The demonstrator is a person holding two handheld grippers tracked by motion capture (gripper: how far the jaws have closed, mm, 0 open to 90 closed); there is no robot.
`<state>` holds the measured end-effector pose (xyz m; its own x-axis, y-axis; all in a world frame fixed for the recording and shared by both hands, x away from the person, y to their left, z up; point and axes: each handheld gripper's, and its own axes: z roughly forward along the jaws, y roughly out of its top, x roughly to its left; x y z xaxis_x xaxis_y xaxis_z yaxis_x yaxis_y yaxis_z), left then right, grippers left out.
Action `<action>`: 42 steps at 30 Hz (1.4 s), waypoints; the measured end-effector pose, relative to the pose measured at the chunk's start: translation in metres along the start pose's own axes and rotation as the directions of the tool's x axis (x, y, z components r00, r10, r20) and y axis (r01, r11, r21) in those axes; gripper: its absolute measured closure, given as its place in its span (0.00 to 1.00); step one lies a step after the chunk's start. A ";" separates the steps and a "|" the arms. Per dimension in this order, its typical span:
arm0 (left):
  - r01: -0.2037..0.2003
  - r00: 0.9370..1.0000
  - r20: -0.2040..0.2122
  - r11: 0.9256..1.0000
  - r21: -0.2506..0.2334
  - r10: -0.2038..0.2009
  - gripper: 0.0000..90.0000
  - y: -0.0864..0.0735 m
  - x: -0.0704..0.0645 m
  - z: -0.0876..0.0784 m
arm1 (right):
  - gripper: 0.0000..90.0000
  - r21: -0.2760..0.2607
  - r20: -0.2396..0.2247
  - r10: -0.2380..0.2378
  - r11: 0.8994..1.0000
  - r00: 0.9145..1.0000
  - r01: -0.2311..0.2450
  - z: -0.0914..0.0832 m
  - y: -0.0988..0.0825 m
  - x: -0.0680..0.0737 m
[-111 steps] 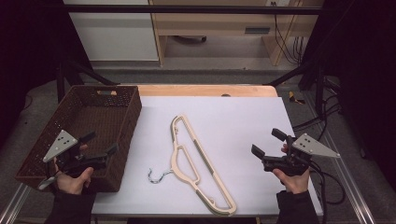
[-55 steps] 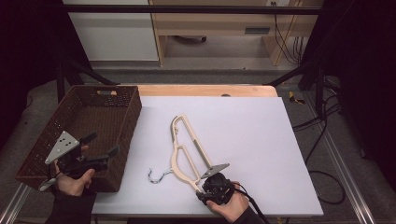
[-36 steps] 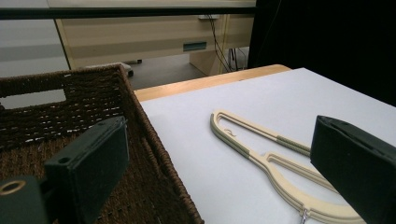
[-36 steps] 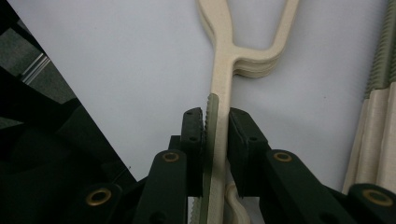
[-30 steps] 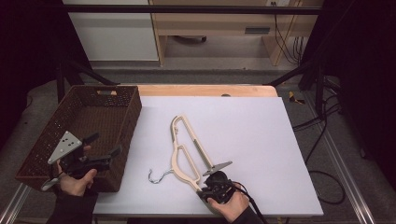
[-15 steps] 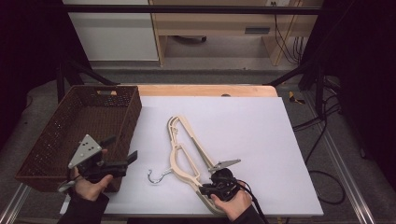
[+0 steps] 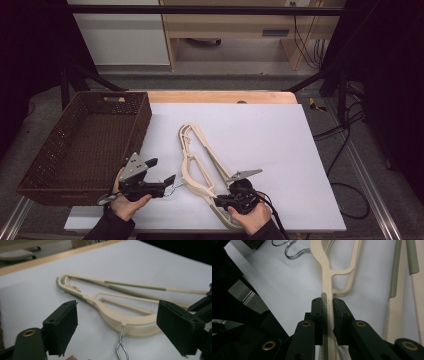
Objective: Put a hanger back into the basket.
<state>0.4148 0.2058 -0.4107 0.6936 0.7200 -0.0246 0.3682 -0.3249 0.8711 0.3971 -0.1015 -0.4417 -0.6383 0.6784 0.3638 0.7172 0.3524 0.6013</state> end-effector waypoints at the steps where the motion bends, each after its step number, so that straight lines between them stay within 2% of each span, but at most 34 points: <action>1: -0.005 1.000 0.006 1.000 0.021 0.005 0.24 -0.002 0.000 0.005 | 0.89 0.004 0.007 -0.008 1.000 1.000 0.008 0.000 0.000 0.000; 4: -0.019 0.999 0.038 0.994 0.103 0.015 0.36 -0.006 0.002 0.018 | 0.89 0.009 0.005 -0.010 1.000 1.000 0.010 0.000 0.000 -0.001; 6: -0.031 0.998 0.053 0.986 0.161 0.023 0.45 -0.008 0.002 0.026 | 0.89 0.009 0.007 -0.013 1.000 1.000 0.013 0.001 0.000 -0.001; 8: -0.043 0.998 0.061 0.977 0.211 0.031 0.48 -0.009 0.002 0.033 | 0.89 0.009 0.008 -0.006 1.000 1.000 0.006 0.001 0.000 0.000; 12: -0.066 0.996 0.068 0.961 0.270 0.050 0.59 -0.013 0.002 0.044 | 0.89 0.007 0.003 -0.009 1.000 1.000 0.009 0.000 0.000 -0.001; 14: -0.076 0.996 0.075 0.957 0.281 0.057 0.68 -0.014 0.001 0.047 | 0.89 0.005 0.007 -0.008 1.000 1.000 0.008 0.000 0.000 -0.001; 17: -0.086 0.995 0.081 0.953 0.292 0.065 0.74 -0.015 0.001 0.050 | 0.89 0.005 0.003 -0.010 1.000 1.000 0.010 0.000 0.000 -0.001; 18: -0.088 0.994 0.085 0.952 0.294 0.065 0.80 -0.015 0.001 0.051 | 0.89 0.005 0.005 -0.007 1.000 1.000 0.007 0.000 0.000 0.000; 24: -0.091 0.993 0.097 0.948 0.304 0.064 0.89 -0.016 0.000 0.055 | 0.89 0.004 0.008 -0.008 1.000 1.000 0.008 0.000 0.000 0.000; 29: -0.099 0.991 0.111 0.947 0.306 0.068 0.94 -0.016 0.000 0.057 | 0.89 -0.001 0.015 -0.004 1.000 1.000 0.004 0.000 0.000 0.000; 34: -0.124 0.989 0.116 0.943 0.309 0.092 0.95 -0.015 -0.001 0.056 | 0.89 0.006 0.012 -0.009 1.000 1.000 0.009 0.000 0.000 0.000; 39: -0.151 0.986 0.118 0.937 0.314 0.120 0.95 -0.014 -0.003 0.055 | 0.88 0.018 0.009 -0.030 0.999 1.000 0.030 0.001 0.000 -0.001; 40: -0.161 0.984 0.120 0.933 0.321 0.128 0.95 -0.013 -0.003 0.055 | 0.88 0.022 0.001 -0.023 1.000 1.000 0.023 0.002 0.000 0.000; 42: -0.169 0.984 0.116 0.930 0.327 0.138 0.95 -0.012 -0.004 0.054 | 0.88 0.034 0.010 -0.031 0.999 0.999 0.030 0.003 0.000 0.000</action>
<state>0.4407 0.1734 -0.4477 0.8047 0.5924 0.0396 0.4275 -0.6243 0.6538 0.3980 -0.0998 -0.4444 -0.6570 0.6740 0.3378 0.7066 0.3945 0.5874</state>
